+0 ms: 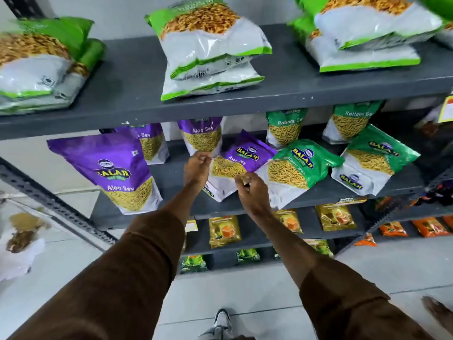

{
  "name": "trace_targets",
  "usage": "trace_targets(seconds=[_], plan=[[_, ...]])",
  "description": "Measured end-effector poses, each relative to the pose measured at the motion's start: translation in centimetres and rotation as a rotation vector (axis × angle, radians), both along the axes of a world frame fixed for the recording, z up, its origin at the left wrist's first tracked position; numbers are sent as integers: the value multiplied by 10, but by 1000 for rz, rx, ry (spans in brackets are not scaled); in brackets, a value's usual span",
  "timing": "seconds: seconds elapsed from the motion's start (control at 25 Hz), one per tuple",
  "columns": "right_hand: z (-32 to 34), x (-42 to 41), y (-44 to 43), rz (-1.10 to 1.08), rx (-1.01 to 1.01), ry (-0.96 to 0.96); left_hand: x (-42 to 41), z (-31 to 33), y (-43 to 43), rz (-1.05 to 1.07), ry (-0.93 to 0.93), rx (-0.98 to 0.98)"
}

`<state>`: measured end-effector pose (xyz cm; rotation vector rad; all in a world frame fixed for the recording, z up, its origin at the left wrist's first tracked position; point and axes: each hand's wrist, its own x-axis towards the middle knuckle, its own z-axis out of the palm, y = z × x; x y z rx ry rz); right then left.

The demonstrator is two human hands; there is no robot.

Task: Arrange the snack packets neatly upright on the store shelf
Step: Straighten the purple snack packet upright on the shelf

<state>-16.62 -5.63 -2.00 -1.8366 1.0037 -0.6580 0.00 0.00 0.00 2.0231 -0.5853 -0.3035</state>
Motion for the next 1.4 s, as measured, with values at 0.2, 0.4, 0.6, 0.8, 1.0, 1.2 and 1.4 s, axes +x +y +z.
trace_targets(seconds=[0.2,0.4,0.6,0.8,1.0,1.2,1.4], plan=[[-31,44,2,-161,308,141,39,-18,-24,-160,153,389],[-43,63,-11,-128,736,-159,53,-39,-34,-151,364,280],[-49,45,3,-33,619,-290,47,-38,0,-102,649,119],[-30,3,25,61,491,-266,-7,-16,61,-48,605,-139],[-3,-46,48,216,305,-199,-75,-1,130,35,472,-395],[11,-67,63,355,339,-285,-106,-1,155,73,396,-468],[5,-52,55,341,282,-185,-86,-16,148,31,376,-398]])
